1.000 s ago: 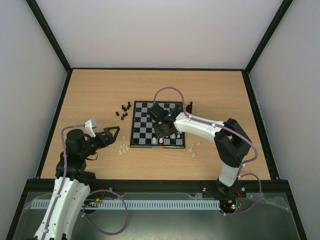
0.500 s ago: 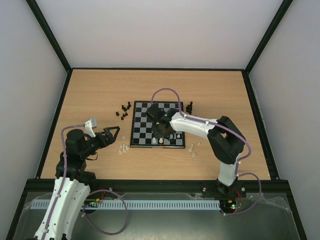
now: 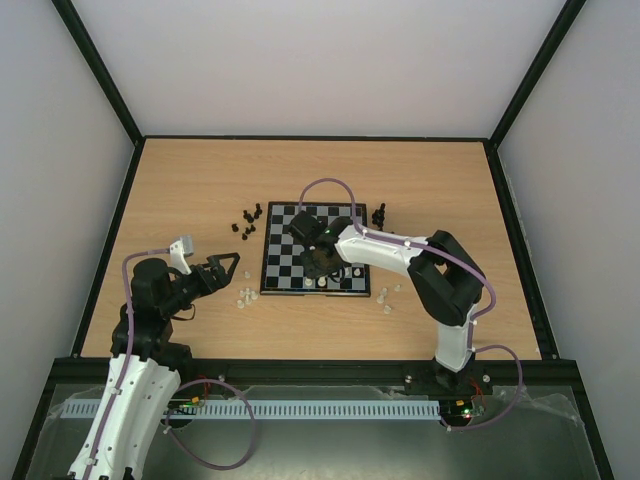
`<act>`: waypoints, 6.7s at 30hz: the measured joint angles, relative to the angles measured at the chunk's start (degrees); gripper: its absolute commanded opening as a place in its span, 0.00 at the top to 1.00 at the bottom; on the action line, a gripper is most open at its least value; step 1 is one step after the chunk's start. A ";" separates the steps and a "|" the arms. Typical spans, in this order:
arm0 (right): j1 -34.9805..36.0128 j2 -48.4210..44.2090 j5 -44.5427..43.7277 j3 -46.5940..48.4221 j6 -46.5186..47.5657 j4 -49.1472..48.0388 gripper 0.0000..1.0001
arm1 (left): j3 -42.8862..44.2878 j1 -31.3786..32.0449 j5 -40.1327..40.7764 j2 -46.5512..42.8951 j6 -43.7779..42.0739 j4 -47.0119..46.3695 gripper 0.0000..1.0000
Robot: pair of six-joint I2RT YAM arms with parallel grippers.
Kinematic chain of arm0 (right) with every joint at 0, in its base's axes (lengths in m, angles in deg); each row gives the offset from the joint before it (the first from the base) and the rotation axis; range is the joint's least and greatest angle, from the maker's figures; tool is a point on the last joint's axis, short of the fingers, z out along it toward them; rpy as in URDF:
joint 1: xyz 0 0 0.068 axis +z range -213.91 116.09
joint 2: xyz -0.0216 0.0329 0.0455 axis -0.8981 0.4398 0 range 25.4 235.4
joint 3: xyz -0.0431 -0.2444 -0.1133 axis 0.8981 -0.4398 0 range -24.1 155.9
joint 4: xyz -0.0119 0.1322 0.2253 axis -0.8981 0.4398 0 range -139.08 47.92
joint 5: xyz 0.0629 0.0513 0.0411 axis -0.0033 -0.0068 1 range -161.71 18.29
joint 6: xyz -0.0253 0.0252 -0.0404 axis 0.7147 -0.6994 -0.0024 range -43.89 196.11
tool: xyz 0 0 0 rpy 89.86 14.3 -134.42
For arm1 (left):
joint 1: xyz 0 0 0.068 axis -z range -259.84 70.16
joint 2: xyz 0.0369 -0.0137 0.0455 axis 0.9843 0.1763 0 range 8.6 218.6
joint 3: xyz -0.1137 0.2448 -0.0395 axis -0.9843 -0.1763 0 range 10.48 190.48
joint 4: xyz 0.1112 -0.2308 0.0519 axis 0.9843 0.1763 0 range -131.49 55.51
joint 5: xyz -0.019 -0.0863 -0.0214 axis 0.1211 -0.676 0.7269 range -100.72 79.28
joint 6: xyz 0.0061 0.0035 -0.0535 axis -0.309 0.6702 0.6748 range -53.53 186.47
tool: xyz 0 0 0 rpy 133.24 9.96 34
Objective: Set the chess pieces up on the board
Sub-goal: Place the chess piece on the chessboard, then pick up the chess piece at the center of the board, then place the chess piece on the chessboard.
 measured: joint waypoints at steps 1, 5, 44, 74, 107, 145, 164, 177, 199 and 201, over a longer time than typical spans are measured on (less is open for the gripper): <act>0.00 0.04 0.00 0.02 0.00 -0.11 0.88 | 0.00 0.00 0.00 0.00 0.02 0.00 0.00; 0.00 0.09 -0.02 0.02 0.04 -0.13 0.80 | 0.00 0.00 0.00 0.00 0.00 0.00 0.01; -1.90 -27.63 -4.76 -15.15 0.87 -2.08 0.57 | 0.57 8.70 10.60 6.95 4.35 -0.87 0.01; -3.89 -33.44 2.05 -19.96 2.19 -4.46 0.58 | 21.00 23.91 40.85 53.53 -2.38 9.77 0.48; -3.89 -33.38 3.34 -20.06 2.36 -5.49 0.58 | 20.55 24.52 39.23 62.97 -2.89 2.91 0.78; -3.89 -33.29 3.02 -20.63 2.36 -5.53 0.58 | 26.23 29.77 40.85 59.65 -2.23 9.57 0.96; -3.91 -36.37 -1.40 -17.79 2.78 -0.22 0.58 | 43.12 40.35 39.65 77.37 -5.09 11.23 0.96; -4.11 -37.07 -1.53 -17.79 3.19 0.17 0.58 | 48.19 43.10 38.93 82.27 -5.27 11.23 0.94; -4.11 -37.64 -1.51 -17.79 3.19 0.17 0.58 | 48.11 44.65 38.82 83.01 -4.57 11.67 0.93; -4.11 -37.64 -1.49 -17.79 3.19 0.17 0.58 | 48.11 44.65 38.82 83.03 -4.57 11.67 0.93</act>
